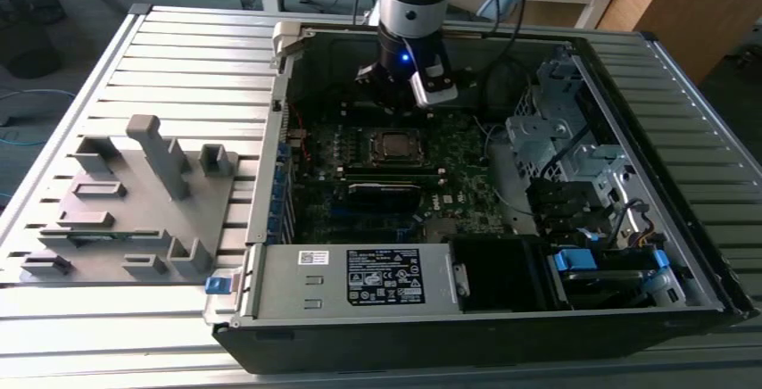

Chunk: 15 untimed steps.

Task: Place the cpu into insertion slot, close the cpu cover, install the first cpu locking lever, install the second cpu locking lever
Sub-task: 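Install the first cpu locking lever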

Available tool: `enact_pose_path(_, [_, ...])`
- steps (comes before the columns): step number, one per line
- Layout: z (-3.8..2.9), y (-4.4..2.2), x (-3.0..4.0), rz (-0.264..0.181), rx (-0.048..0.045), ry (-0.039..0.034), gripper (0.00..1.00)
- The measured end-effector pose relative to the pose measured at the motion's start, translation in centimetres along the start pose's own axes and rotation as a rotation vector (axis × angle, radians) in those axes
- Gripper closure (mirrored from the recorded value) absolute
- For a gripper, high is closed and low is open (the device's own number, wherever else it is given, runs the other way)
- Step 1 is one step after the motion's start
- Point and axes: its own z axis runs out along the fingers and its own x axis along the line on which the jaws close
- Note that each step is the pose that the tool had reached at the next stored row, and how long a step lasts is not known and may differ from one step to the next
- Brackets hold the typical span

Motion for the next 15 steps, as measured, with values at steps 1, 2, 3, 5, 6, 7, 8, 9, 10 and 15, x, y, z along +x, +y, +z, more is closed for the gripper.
enact_pose_path(1, [-0.01, -0.15, -0.03, 0.000, 0.0000, -0.0001, 0.90])
enact_pose_path(2, [-0.02, -0.33, -0.07, 0.000, 0.0001, -0.0002, 0.90])
enact_pose_path(3, [-0.03, -0.50, -0.09, 0.000, 0.0004, -0.0004, 0.90])
enact_pose_path(5, [-0.04, -0.72, -0.14, 0.000, 0.0019, -0.0029, 0.90])
enact_pose_path(6, [-0.04, -0.78, -0.15, 0.000, 0.0030, -0.0063, 0.90])
enact_pose_path(7, [-0.03, -0.83, -0.15, -0.001, 0.0042, -0.0102, 0.90])
enact_pose_path(8, [-0.02, -0.85, -0.15, -0.001, 0.0053, -0.0157, 0.90])
enact_pose_path(9, [-0.02, -0.86, -0.13, -0.002, 0.0065, -0.0235, 0.90])
enact_pose_path(10, [-0.01, -0.87, -0.12, -0.002, 0.0082, -0.0297, 0.90])
enact_pose_path(15, [0.01, -1.10, -0.14, -0.003, 0.0169, -0.0373, 0.90])
